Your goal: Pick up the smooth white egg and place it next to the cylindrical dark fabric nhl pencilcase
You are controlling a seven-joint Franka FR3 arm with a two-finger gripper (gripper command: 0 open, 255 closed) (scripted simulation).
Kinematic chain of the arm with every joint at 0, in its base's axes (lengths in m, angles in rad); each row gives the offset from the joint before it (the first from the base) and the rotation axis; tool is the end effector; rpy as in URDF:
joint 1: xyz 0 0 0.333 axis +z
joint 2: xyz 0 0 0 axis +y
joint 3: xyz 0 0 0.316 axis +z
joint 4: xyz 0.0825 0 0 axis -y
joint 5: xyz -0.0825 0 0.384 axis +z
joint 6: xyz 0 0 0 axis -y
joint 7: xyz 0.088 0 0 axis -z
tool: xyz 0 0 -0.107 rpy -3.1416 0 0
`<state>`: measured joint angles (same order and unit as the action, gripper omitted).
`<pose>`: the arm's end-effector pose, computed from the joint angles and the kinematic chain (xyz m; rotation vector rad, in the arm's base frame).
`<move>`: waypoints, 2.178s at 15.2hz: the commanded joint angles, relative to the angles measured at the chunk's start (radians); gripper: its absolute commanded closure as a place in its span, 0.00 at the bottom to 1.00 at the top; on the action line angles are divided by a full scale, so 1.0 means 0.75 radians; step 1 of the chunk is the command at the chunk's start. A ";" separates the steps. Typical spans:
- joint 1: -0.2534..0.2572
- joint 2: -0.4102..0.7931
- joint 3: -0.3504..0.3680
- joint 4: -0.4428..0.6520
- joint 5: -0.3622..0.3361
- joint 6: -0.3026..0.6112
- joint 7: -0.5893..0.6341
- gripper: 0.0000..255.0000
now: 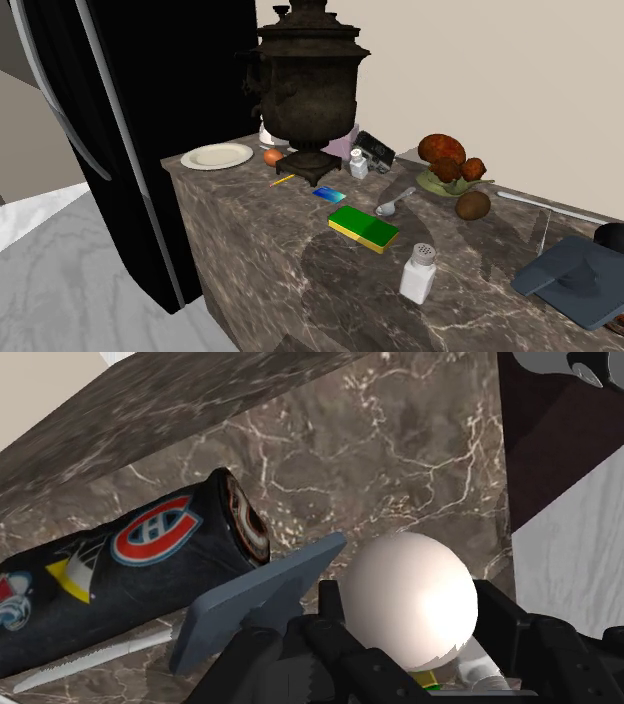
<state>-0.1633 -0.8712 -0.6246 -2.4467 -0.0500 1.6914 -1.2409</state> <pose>0.2069 -0.2647 0.5269 -2.7124 -0.9078 -0.4892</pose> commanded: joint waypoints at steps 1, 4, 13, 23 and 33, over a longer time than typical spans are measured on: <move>-0.005 -0.001 -0.012 -0.035 -0.009 0.033 -0.011 1.00; -0.013 -0.001 -0.031 -0.085 -0.022 0.081 -0.025 1.00; -0.028 0.017 -0.094 -0.224 -0.062 0.231 -0.072 1.00; -0.032 0.052 -0.152 -0.316 -0.090 0.352 -0.112 1.00; -0.032 0.052 -0.152 -0.316 -0.090 0.352 -0.112 0.00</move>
<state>-0.1869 -0.8322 -0.7389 -2.6837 -0.1176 1.9553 -1.3250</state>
